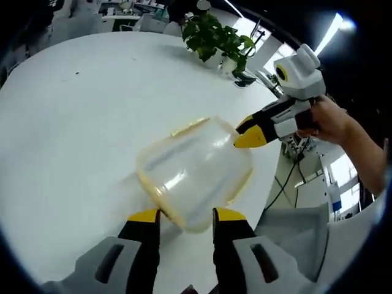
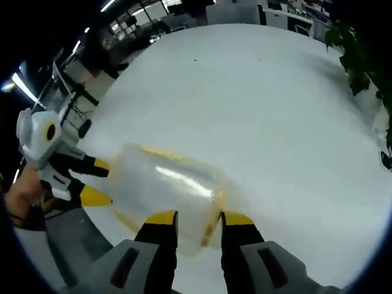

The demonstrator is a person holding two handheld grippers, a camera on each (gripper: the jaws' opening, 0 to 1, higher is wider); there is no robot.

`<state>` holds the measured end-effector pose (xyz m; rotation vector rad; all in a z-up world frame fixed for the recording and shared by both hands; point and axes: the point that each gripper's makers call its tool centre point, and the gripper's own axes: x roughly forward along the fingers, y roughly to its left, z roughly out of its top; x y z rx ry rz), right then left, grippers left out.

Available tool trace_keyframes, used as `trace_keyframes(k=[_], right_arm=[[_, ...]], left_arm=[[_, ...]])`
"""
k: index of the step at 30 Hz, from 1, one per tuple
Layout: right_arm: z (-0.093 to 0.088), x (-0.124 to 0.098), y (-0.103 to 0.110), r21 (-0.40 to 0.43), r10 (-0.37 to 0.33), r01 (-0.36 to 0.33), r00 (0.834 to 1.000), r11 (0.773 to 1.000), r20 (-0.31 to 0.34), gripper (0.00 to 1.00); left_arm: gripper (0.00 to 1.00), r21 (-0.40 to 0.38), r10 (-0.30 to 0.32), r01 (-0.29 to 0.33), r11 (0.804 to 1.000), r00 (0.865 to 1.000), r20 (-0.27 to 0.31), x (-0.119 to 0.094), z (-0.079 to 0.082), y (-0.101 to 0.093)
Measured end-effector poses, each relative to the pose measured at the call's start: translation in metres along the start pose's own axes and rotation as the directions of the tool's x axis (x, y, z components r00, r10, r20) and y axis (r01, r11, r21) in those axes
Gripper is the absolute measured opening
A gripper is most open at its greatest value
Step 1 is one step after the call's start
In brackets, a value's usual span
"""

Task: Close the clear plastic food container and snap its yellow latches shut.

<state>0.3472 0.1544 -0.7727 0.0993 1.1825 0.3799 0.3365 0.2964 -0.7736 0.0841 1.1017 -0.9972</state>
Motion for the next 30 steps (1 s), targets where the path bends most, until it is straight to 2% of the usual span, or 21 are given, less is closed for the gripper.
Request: trace_keyframes(k=[4,8,10,12,13,18,21,24,28,30], right_arm=[[0.001,-0.001,0.001,-0.006,-0.003,0.003,1.000,1.000,0.007,0.26],[0.000,-0.001,0.003,-0.053,-0.006,0.007,1.000,0.999,0.022,0.27],[-0.001,-0.001,0.003,-0.066,-0.002,0.003,1.000,0.998,0.020,0.27],[-0.002,-0.001,0.005,-0.098,0.005,-0.003,1.000,0.995,0.013,0.27],[-0.003,-0.002,0.005,-0.109,0.003,-0.002,1.000,0.994,0.006,0.27],[-0.005,-0.004,0.007,-0.186,-0.011,0.008,1.000,0.982,-0.012,0.26],[-0.005,-0.006,0.007,-0.269,-0.023,0.017,1.000,0.963,-0.019,0.26],[-0.007,-0.007,0.008,-0.373,-0.039,0.024,0.999,0.927,-0.032,0.26],[-0.006,-0.008,0.007,-0.405,-0.048,0.031,0.998,0.914,-0.032,0.26],[-0.006,-0.008,0.007,-0.426,-0.049,0.029,0.998,0.904,-0.035,0.26]], left_arm=[[0.33,0.018,-0.002,0.002,1.000,1.000,-0.002,0.000,0.001,0.001],[0.34,0.081,0.015,-0.015,0.997,1.000,0.001,-0.001,0.003,0.001],[0.34,0.081,0.009,-0.009,0.997,1.000,-0.006,-0.001,0.002,0.003],[0.35,0.094,0.011,-0.010,0.996,1.000,-0.009,-0.002,0.002,0.004],[0.35,0.129,0.024,-0.023,0.991,1.000,-0.005,-0.003,0.004,0.006],[0.34,0.159,0.034,-0.031,0.987,0.999,-0.016,-0.005,0.003,0.006],[0.34,0.176,0.045,-0.041,0.984,0.999,-0.019,-0.007,0.003,0.008],[0.35,0.207,0.056,-0.051,0.977,0.998,-0.018,-0.009,0.007,0.008],[0.35,0.210,0.062,-0.057,0.976,0.998,-0.017,-0.012,0.009,0.012],[0.34,0.239,0.065,-0.058,0.969,0.998,-0.024,-0.012,0.009,0.014]])
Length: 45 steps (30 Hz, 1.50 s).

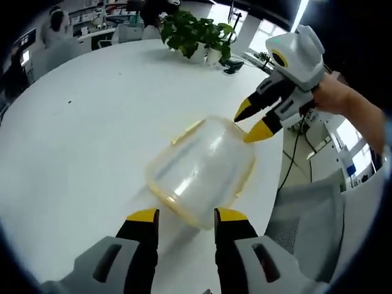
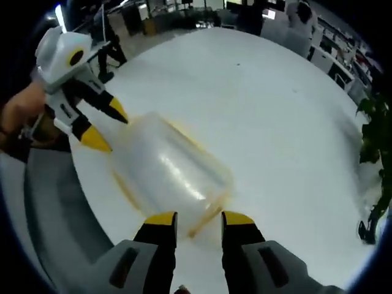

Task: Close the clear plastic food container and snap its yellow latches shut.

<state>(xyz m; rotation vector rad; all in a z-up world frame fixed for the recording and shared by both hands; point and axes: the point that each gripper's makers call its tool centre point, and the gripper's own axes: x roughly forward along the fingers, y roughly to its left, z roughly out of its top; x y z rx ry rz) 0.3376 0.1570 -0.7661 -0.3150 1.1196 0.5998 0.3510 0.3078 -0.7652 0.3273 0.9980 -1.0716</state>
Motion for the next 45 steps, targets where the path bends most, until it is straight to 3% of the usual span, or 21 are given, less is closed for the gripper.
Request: trace_keyframes(k=[14,24,30,33,39,45], right_arm=[[0.004,-0.001,0.001,-0.108,0.017,-0.019,1.000,0.994,-0.019,0.28],[0.005,-0.001,0.001,-0.249,0.017,-0.029,0.999,0.968,-0.049,0.28],[0.004,0.001,0.005,-0.357,0.027,-0.056,0.996,0.932,-0.084,0.28],[0.005,0.002,0.005,-0.370,0.032,-0.063,0.995,0.927,-0.090,0.28],[0.006,0.002,0.006,-0.432,0.034,-0.079,0.993,0.898,-0.112,0.28],[0.007,0.001,0.010,-0.477,0.049,-0.103,0.991,0.873,-0.124,0.26]], left_arm=[[0.33,0.153,0.026,-0.022,0.988,0.999,-0.022,-0.008,0.007,0.009],[0.34,0.235,0.004,0.006,0.972,0.999,-0.041,-0.009,0.008,0.007],[0.34,0.314,-0.005,0.019,0.949,0.999,-0.044,-0.010,0.011,0.005],[0.34,0.388,0.006,0.017,0.922,0.998,-0.057,-0.010,0.012,0.005],[0.34,0.417,-0.014,0.036,0.908,0.998,-0.056,-0.009,0.014,0.002],[0.34,0.474,-0.035,0.059,0.878,0.998,-0.060,-0.008,0.017,-0.003]])
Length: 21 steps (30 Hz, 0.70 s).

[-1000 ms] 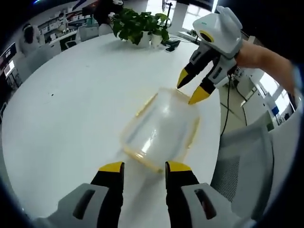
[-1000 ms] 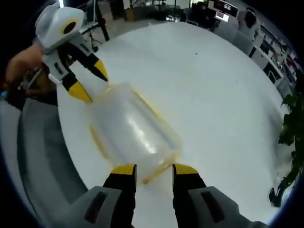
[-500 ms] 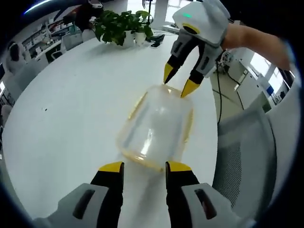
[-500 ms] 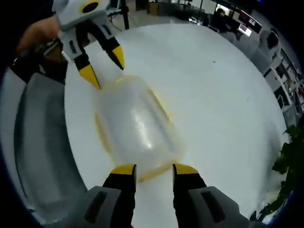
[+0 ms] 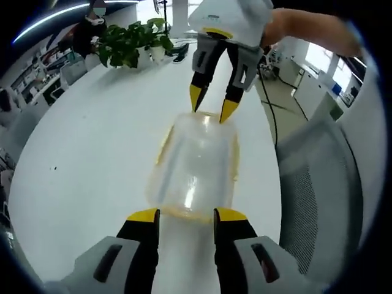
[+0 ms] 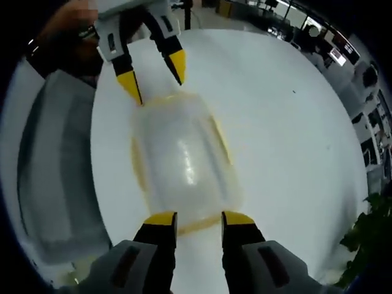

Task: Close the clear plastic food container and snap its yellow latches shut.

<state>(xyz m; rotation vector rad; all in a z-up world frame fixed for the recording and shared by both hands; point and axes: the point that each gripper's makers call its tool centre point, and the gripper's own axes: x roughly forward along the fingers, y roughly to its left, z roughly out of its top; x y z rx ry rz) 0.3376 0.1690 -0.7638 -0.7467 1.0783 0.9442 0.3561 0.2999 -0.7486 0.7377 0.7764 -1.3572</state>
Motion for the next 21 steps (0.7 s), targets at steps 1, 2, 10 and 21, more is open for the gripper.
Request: trace_keyframes(k=[1,2,10,21], right_arm=[[0.000,0.000,0.000,-0.009,0.000,-0.001,1.000,1.000,-0.003,0.26],[0.001,0.000,-0.001,-0.014,-0.003,0.003,1.000,1.000,-0.004,0.26],[0.006,-0.001,0.002,-0.038,0.020,-0.019,1.000,0.999,0.008,0.26],[0.013,0.000,0.003,-0.057,0.032,-0.031,0.999,0.998,0.022,0.26]], left_arm=[[0.34,0.011,-0.001,0.001,1.000,1.000,0.000,0.000,0.000,0.000],[0.34,0.017,0.001,-0.001,1.000,1.000,0.000,0.001,0.001,0.000],[0.33,0.063,-0.018,0.018,0.998,1.000,0.000,0.004,0.005,-0.003],[0.33,0.105,-0.035,0.034,0.994,0.999,0.006,0.010,0.015,-0.005]])
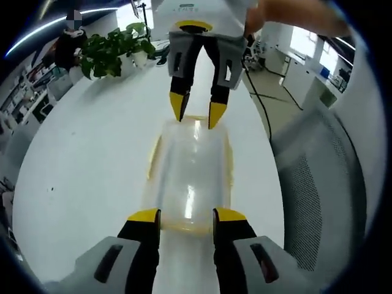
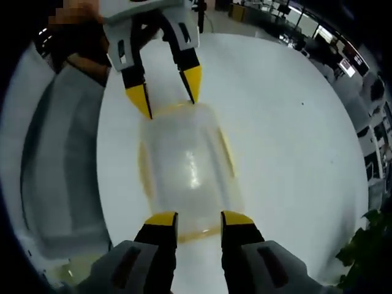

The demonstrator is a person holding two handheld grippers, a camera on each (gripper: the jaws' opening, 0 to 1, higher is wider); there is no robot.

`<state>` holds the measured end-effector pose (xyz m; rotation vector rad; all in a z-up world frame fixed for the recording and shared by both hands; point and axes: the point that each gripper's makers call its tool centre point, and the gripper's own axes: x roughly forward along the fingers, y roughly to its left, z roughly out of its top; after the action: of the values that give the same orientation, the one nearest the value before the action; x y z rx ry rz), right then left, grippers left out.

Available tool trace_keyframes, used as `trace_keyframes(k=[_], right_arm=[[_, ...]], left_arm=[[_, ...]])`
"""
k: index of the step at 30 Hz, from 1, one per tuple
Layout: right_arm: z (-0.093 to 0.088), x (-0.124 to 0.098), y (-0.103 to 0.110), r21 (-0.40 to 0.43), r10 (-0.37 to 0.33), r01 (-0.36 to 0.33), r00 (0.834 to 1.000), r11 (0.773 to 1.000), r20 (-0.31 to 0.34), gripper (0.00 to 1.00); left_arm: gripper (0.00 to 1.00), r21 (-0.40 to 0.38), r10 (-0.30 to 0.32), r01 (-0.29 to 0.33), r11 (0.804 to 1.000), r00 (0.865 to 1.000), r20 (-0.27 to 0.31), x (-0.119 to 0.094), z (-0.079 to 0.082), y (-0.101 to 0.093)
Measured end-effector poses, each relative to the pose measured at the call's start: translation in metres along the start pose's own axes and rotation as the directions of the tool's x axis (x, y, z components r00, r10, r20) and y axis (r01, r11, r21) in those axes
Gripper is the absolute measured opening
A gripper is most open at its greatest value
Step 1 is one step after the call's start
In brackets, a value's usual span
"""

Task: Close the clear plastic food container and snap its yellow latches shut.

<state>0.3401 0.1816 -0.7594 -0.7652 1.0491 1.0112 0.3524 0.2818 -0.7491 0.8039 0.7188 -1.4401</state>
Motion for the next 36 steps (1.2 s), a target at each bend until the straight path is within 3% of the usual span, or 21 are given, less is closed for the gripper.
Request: trace_keyframes(k=[29,36], right_arm=[[0.039,0.012,0.009,-0.085,0.041,-0.035,0.996,0.996,0.074,0.23],[0.044,0.014,0.010,-0.084,0.045,-0.038,0.995,0.996,0.087,0.23]], left_arm=[[0.32,0.038,-0.033,0.031,0.999,0.998,0.060,0.023,0.035,-0.005],[0.32,0.033,-0.029,0.027,0.999,0.997,0.066,0.025,0.037,-0.004]])
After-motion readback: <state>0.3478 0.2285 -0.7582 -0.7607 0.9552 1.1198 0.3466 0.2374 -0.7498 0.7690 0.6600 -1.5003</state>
